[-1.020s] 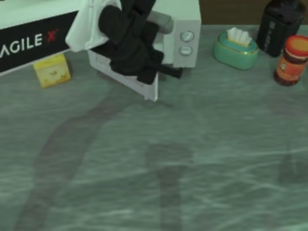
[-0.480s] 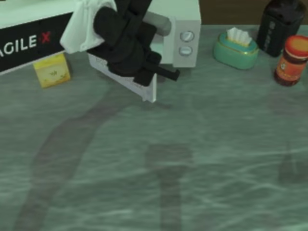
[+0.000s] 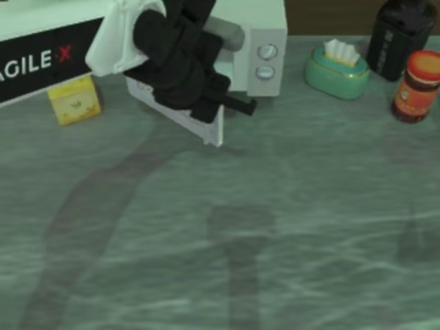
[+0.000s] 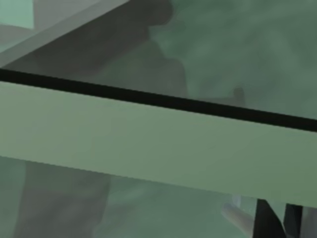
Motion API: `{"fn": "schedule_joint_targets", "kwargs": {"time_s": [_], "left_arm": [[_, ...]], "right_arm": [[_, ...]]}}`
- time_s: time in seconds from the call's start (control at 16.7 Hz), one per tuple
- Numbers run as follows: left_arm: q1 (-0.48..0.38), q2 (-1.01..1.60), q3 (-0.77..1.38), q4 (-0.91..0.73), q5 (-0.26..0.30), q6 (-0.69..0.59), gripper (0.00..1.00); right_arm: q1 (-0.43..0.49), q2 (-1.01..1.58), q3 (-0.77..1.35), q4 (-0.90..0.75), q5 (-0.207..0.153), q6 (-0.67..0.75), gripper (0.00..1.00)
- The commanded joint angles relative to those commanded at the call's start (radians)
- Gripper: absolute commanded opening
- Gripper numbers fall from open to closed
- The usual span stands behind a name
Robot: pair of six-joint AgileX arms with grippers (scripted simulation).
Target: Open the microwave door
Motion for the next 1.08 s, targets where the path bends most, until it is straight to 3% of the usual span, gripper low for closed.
{"fn": "schedule_joint_targets", "kwargs": {"time_s": [0.72, 1.08], "left_arm": [[-0.004, 0.002, -0.006, 0.001, 0.008, -0.001, 0.0], [0.039, -0.06, -0.081, 0.016, 0.073, 0.124, 0.0]], "right_arm": [[0.0, 0.0, 0.0, 0.0, 0.0, 0.0, 1.0], [0.0, 0.0, 0.0, 0.0, 0.0, 0.0, 1.0]]}}
